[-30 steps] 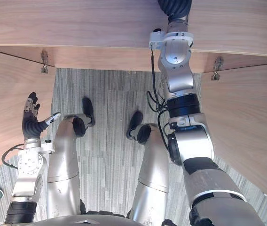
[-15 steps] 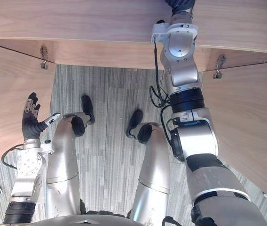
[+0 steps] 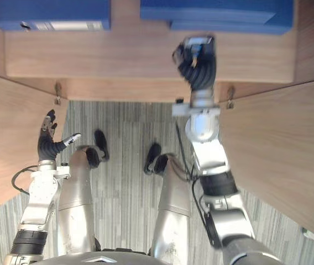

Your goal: Walk over to the cabinet, pick up the folder, carry it to the office cabinet, place the folder inside the office cabinet, then close the office cabinet door

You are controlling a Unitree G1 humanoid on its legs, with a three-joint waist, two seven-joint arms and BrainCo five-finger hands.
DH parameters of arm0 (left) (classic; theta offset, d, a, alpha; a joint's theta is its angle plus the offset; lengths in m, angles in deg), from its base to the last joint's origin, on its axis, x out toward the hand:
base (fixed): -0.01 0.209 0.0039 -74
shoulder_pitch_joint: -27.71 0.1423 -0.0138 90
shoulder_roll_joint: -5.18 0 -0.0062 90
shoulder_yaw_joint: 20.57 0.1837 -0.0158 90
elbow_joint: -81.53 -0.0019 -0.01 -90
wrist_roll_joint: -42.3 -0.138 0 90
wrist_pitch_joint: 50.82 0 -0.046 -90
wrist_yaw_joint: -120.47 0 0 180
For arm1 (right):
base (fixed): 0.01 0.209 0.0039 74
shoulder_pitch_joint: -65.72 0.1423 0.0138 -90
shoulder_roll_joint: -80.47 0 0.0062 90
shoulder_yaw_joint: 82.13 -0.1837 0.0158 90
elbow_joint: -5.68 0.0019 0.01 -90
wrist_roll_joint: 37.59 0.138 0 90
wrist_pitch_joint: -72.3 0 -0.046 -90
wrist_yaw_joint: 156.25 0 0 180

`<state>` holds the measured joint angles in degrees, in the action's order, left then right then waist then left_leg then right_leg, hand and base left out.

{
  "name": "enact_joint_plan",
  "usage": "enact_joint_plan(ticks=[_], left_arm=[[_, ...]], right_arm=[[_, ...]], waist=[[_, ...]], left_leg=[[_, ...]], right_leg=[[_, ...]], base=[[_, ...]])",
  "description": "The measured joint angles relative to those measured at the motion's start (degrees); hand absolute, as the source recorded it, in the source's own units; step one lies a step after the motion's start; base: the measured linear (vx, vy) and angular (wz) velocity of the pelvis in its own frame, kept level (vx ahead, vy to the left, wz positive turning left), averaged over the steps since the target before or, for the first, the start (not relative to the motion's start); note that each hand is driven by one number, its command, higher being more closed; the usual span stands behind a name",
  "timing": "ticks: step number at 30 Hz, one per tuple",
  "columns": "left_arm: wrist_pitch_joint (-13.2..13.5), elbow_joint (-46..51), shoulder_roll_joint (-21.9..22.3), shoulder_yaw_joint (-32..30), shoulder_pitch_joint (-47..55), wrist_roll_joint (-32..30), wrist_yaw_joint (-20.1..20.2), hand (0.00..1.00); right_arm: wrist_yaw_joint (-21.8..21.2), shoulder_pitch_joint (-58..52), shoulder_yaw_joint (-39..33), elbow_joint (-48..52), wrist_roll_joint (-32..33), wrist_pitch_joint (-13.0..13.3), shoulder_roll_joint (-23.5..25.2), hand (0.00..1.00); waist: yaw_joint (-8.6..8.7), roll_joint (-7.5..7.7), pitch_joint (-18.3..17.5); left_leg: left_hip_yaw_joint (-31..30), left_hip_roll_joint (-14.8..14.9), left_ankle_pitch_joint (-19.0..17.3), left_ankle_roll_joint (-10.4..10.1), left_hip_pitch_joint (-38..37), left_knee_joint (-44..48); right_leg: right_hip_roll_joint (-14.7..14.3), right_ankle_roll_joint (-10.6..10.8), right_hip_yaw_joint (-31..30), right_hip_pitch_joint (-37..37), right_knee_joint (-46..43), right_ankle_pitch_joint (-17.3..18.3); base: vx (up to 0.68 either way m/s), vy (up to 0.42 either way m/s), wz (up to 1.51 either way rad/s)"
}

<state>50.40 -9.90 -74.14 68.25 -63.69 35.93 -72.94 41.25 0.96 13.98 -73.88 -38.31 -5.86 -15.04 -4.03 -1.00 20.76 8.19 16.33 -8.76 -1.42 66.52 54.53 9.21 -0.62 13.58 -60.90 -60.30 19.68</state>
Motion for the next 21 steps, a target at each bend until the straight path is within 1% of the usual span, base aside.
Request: enact_joint_plan(ticks=[1,2,3,4,7,8,9,11,12,14,16,17,18,19,20,21], left_arm=[[0.0,-1.0,0.2,0.6,0.6,-0.7,0.1,0.0],[0.0,-2.0,0.3,1.3,1.1,-0.7,0.2,0.0],[0.0,-2.3,0.5,1.6,1.4,-0.7,0.3,0.0],[0.0,-2.8,1.1,1.9,2.3,-0.7,0.5,0.0],[0.0,-4.9,1.2,2.9,4.8,-0.7,0.5,0.0],[0.0,-5.7,1.3,3.1,5.8,-0.7,0.6,0.0],[-0.1,-6.4,1.3,3.2,6.1,-0.7,0.7,0.0],[-0.1,-8.9,1.5,3.6,8.1,-0.7,1.3,0.0],[-0.2,-9.7,1.5,3.6,8.3,-0.7,1.3,0.0],[-0.3,-11.6,1.5,3.6,9.0,-0.7,1.3,0.0],[-0.3,-14.8,1.5,3.7,9.5,-0.7,1.4,0.0],[-0.4,-16.0,1.5,3.7,9.4,-0.7,1.4,0.0],[-0.5,-18.6,1.5,3.4,9.4,-0.7,1.4,0.0],[-0.6,-21.7,1.6,3.4,8.9,-0.7,1.4,0.0],[-0.8,-23.1,1.7,3.3,8.7,-0.7,1.4,0.0],[-1.0,-26.0,2.1,3.1,8.2,-0.7,1.4,0.0]], right_arm=[[-0.6,-3.6,1.1,0.6,-1.0,0.8,1.2,1.0],[-1.8,-7.1,2.5,1.3,-2.0,1.0,2.4,1.0],[-2.3,-9.0,3.2,2.1,-2.0,1.0,2.9,1.0],[-2.6,-12.8,4.8,2.6,-2.0,1.9,4.0,1.0],[-5.8,-21.3,7.5,0.3,-4.3,2.4,8.2,1.0],[-6.9,-23.6,7.8,-2.5,-4.8,2.6,10.2,1.0],[-7.2,-24.5,7.8,-4.2,-5.5,2.6,11.1,1.0],[-8.7,-27.8,7.0,-11.6,-6.5,2.3,14.5,1.0],[-8.8,-28.2,6.5,-13.7,-6.5,2.1,15.3,1.0],[-8.8,-29.4,4.9,-19.7,-6.5,1.5,17.6,1.0],[-8.7,-31.4,2.3,-25.8,-6.7,0.8,19.5,1.0],[-8.7,-31.7,1.6,-27.7,-7.1,0.6,19.8,1.0],[-8.6,-31.7,-0.2,-31.9,-7.5,0.2,20.4,1.0],[-8.5,-31.7,-1.8,-36.2,-7.7,-0.1,20.5,1.0],[-8.5,-31.6,-2.6,-38.6,-7.8,-0.5,20.6,1.0],[-8.4,-30.9,-4.0,-42.8,-8.2,-1.2,20.5,1.0]], waist=[[0.44,0.38,-1.3],[0.85,1.18,-2.5],[1.0,1.52,-2.8],[1.3,2.0,-3.9],[1.69,3.16,-5.7],[1.88,3.36,-6.0],[1.9,3.46,-6.1],[1.93,3.92,-8.5],[1.93,3.94,-8.9],[1.8,4.35,-9.5],[2.02,4.3,-11.3],[2.14,4.23,-11.9],[2.35,4.16,-13.3],[2.61,4.19,-13.8],[2.73,4.15,-14.0],[3.02,3.97,-14.6]], left_leg=[[0.3,0.0,0.0,0.0,-2.8,-1.7],[1.0,-0.1,0.1,0.0,-6.0,-3.8],[1.3,-0.3,0.2,0.1,-7.9,-5.0],[1.7,-0.6,0.2,0.2,-11.0,-6.9],[3.0,-1.6,0.1,0.1,-19.6,-12.0],[3.5,-2.0,0.1,0.1,-23.1,-14.0],[3.8,-2.3,0.1,0.1,-24.8,-15.0],[4.8,-3.2,0.1,0.1,-29.6,-18.1],[5.1,-3.4,0.2,0.1,-30.8,-19.0],[6.5,-4.2,0.9,0.1,-35.7,-22.5],[7.6,-5.4,2.1,-0.1,-40.7,-27.5],[7.8,-5.7,2.6,-0.1,-41.6,-28.8],[8.1,-6.2,3.6,-0.3,-43.3,-31.5],[8.3,-7.0,4.9,-0.5,-45.6,-34.6],[8.5,-7.4,5.6,-0.5,-46.8,-36.3],[9.1,-8.2,7.2,-0.6,-49.0,-39.8]], right_leg=[[-0.4,0.2,0.2,3.0,2.5,-0.5],[-0.6,0.5,0.2,6.1,5.2,-1.1],[-0.7,0.7,0.2,7.9,6.7,-1.4],[-1.1,0.8,0.4,11.2,9.4,-2.2],[-1.3,1.8,0.5,20.2,16.2,-3.5],[-1.3,2.3,0.7,24.0,18.9,-4.1],[-1.3,2.4,0.7,25.7,20.2,-4.4],[-1.2,2.9,0.7,30.4,24.1,-5.2],[-1.2,3.0,0.7,31.7,25.1,-5.5],[-1.2,3.4,-0.1,35.7,28.5,-6.6],[-1.3,3.7,-0.4,40.1,33.3,-8.2],[-1.4,3.7,-0.4,40.9,34.5,-8.7],[-1.6,3.8,-0.3,42.5,37.3,-9.7],[-1.7,3.9,-0.3,44.4,40.1,-10.9],[-1.8,4.0,-0.3,45.5,41.6,-11.5],[-1.9,4.2,-0.5,47.2,44.6,-12.9]], base=[[0.09,0.016,-0.06],[0.14,0.03,-0.05],[0.15,0.047,-0.01],[0.16,0.062,0.02],[0.14,0.063,0.06],[0.14,0.064,0.07],[0.13,0.059,0.05],[0.13,0.05,0.02],[0.13,0.047,0.0],[0.12,0.043,-0.08],[0.09,0.023,-0.1],[0.09,0.009,-0.04],[0.08,0.005,-0.03],[0.09,0.005,-0.03],[0.07,0.008,-0.08],[0.07,0.008,-0.05]])
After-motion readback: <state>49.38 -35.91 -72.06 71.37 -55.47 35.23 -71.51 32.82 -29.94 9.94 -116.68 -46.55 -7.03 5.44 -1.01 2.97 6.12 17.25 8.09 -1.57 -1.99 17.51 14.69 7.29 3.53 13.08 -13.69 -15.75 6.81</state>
